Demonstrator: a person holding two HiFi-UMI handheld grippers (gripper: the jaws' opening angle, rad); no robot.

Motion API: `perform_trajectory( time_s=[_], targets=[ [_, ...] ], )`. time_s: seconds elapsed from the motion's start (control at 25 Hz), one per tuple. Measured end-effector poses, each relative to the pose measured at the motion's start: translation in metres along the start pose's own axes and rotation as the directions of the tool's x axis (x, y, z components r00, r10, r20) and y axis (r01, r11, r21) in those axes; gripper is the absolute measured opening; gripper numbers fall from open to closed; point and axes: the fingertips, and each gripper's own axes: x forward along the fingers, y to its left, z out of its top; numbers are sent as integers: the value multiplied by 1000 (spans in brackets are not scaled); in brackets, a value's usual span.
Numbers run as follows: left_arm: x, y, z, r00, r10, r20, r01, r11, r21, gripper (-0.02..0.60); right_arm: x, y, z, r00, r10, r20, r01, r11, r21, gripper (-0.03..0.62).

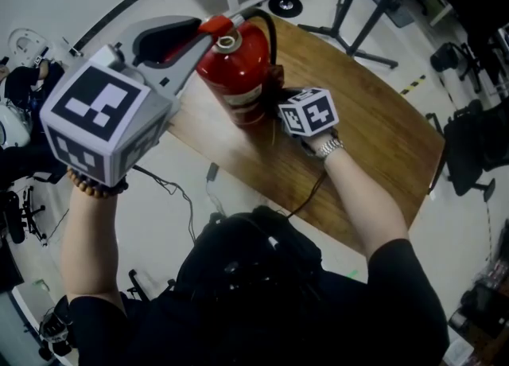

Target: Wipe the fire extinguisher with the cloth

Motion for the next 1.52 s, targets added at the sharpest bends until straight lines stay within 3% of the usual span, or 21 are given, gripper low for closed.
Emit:
perform_trajectory(
  time_s=[0.4, 0.68, 1.0, 1.36, 1.52],
  targets=[
    [0, -1, 0, 1000, 14, -16, -14, 1000, 9, 72, 35, -12, -33, 992, -57, -111, 52, 997, -52, 75],
    [-1, -2, 1, 1000, 14, -16, -14, 1000, 9, 72, 50, -23, -58, 972, -114, -205, 94, 990, -104, 75],
    [0, -1, 0, 1000, 16, -18, -16, 1000, 5, 72, 58, -30, -61, 966, -138, -220, 106, 983, -151, 75],
    [0, 0, -1, 999, 22, -25, -21, 1000, 16, 72, 48, -36, -74, 954, -143, -262, 108, 983, -146, 77],
    [0, 1, -1, 999, 22, -24, -22, 1000, 17, 72, 39, -23, -103, 926, -68, -371, 56, 997, -44, 77]
  ],
)
